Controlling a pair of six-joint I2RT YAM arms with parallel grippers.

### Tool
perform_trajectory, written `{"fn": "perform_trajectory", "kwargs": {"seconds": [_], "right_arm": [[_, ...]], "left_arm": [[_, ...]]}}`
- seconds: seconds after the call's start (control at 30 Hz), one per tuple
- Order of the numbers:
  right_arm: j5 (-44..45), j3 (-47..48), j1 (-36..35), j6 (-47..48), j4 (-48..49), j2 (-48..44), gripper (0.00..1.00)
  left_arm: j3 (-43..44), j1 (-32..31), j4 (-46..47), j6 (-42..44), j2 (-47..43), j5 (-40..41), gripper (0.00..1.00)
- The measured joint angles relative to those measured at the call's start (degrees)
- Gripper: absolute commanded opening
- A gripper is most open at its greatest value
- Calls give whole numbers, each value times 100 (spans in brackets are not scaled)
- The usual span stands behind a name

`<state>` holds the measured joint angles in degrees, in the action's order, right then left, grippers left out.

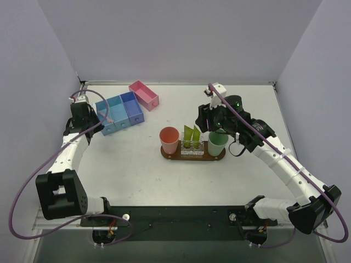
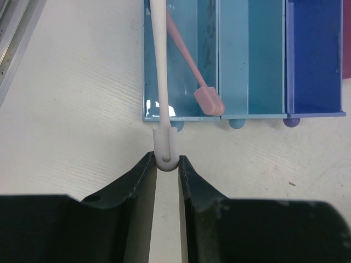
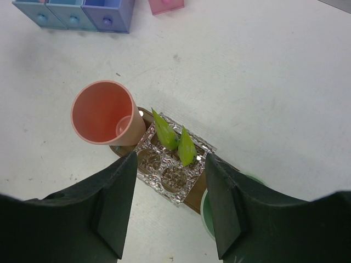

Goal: Prepare toiletry sets of a toothbrush and toothpaste on the tray

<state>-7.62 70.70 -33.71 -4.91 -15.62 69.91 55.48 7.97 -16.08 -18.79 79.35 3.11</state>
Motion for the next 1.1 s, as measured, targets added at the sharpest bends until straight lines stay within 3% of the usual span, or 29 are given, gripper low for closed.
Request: {"fn": "perform_trajectory", "kwargs": {"seconds": [0.37, 0.67, 1.1], "right_arm": [[-146, 4, -9, -181, -2, -81, 48], [-308, 332, -616, -645, 94, 125, 55], [-466, 625, -1143, -1543, 656, 1034, 55]], "left_arm": [[-769, -236, -291, 407, -1709, 81, 0], [-1178, -1980, -122, 876, -3191, -61, 0], [-1797, -3574, 682, 358, -4151, -214, 0]]}}
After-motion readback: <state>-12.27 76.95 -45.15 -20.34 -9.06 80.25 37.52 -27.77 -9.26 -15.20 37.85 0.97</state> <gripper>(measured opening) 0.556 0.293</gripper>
